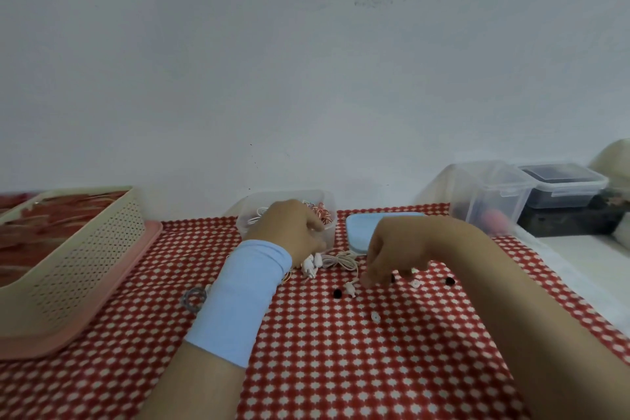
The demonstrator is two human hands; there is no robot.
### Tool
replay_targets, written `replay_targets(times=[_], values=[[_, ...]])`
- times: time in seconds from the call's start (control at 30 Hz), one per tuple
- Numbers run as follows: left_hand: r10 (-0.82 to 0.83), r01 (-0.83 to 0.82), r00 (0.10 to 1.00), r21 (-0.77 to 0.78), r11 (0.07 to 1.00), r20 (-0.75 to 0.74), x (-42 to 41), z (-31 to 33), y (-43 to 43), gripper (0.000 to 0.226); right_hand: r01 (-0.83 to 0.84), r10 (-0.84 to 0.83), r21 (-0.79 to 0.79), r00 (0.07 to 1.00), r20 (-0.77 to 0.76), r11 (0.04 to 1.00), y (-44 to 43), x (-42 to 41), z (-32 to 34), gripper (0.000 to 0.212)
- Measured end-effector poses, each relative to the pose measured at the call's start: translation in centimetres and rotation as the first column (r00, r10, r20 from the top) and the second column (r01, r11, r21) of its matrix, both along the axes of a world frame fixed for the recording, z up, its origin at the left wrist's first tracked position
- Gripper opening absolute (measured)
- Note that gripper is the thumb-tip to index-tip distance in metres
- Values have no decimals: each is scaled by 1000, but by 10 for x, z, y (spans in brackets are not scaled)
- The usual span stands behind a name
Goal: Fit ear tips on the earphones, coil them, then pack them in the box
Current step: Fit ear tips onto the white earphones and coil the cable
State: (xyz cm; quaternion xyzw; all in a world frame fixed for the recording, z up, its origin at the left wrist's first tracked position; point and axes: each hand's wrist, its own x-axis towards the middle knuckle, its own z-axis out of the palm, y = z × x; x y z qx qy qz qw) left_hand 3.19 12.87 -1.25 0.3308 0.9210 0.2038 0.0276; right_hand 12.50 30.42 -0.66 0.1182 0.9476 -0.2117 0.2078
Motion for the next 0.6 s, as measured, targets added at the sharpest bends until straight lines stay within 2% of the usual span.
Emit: replay_targets(times=[0.07,0.17,0.27,0.37,0.43,0.5,0.6], values=[[-60,60,998,61,996,6,4,3,2,24,-66,58,38,982,182,997,-8,-1,-2,32],[-236,239,966,-16,971,110,11,-5,8,25,-134,114,63,962,248,989,-17,-5,-8,35],[-342,362,928,-145,921,147,12,-18,14,27,-162,148,52,966,213,985,-16,-6,-12,27],[-371,400,913,-204,893,168,10,-27,16,29,-160,160,-15,970,185,987,-10,-5,-10,13],[-367,401,909,-181,898,195,9,-31,17,25,-121,129,-81,985,114,989,-3,-2,-6,1],[-359,392,910,-142,909,208,9,-33,18,18,-75,78,-149,997,16,986,5,0,-3,10],[-354,373,905,-43,927,238,5,-33,15,12,12,-39,-228,993,-112,974,14,2,-3,9]])
